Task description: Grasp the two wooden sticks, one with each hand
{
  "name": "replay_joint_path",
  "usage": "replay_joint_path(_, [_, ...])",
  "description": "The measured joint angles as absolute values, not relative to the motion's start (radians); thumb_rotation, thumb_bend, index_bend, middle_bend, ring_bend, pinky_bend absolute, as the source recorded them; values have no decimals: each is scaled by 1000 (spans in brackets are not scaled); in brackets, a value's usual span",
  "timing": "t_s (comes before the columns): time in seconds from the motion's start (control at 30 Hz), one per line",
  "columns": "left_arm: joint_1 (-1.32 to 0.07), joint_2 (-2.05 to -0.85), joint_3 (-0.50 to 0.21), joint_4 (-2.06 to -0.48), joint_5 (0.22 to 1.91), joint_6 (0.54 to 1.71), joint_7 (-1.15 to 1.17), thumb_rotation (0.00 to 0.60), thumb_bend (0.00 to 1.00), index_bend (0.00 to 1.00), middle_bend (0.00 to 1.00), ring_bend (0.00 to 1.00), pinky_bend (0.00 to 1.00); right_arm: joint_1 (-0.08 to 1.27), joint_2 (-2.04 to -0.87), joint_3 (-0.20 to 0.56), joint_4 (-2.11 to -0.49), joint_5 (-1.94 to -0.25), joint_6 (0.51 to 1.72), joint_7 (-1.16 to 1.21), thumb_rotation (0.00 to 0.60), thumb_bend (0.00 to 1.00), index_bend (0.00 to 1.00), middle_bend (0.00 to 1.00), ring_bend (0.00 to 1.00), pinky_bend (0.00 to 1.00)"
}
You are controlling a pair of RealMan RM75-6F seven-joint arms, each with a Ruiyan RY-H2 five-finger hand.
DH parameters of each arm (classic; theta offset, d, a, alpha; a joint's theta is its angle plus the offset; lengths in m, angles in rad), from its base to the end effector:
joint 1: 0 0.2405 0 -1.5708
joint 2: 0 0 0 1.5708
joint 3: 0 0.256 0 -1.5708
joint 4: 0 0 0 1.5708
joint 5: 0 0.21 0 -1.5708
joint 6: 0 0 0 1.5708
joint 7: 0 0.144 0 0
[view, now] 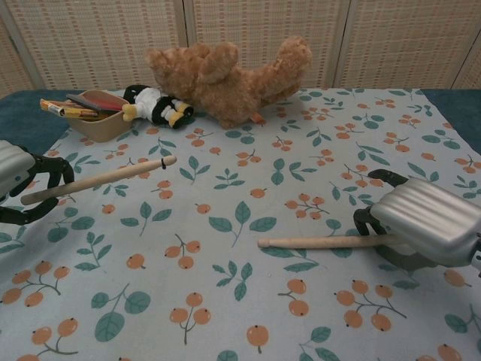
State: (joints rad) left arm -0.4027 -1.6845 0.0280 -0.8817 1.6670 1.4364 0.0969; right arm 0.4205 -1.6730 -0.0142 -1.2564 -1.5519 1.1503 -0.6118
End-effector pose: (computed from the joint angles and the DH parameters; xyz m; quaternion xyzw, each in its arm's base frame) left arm -0.2842 0.2697 0.0077 -0.7498 -0.1834 -0.3862 0.5050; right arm -0.2340 -0.2447 -0.0497 0.8210 -0.1737 0.2691 0.4727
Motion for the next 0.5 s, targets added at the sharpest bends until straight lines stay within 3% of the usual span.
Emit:
replay_joint_path(0.2, [-399,-1677,23,-890,1657,1434,85,600,546,803,875,729,545,420,-1679,-18,-1238,-1573,1171,-548,600,405,1000,925,654,180])
replay_joint_path(0.5, [-405,-1642,8,-961,1641,1419,108,600,549,804,875,729,553,436,-1668,-33,-1209,-1662,1242,-368,600,405,1000,930,660,185])
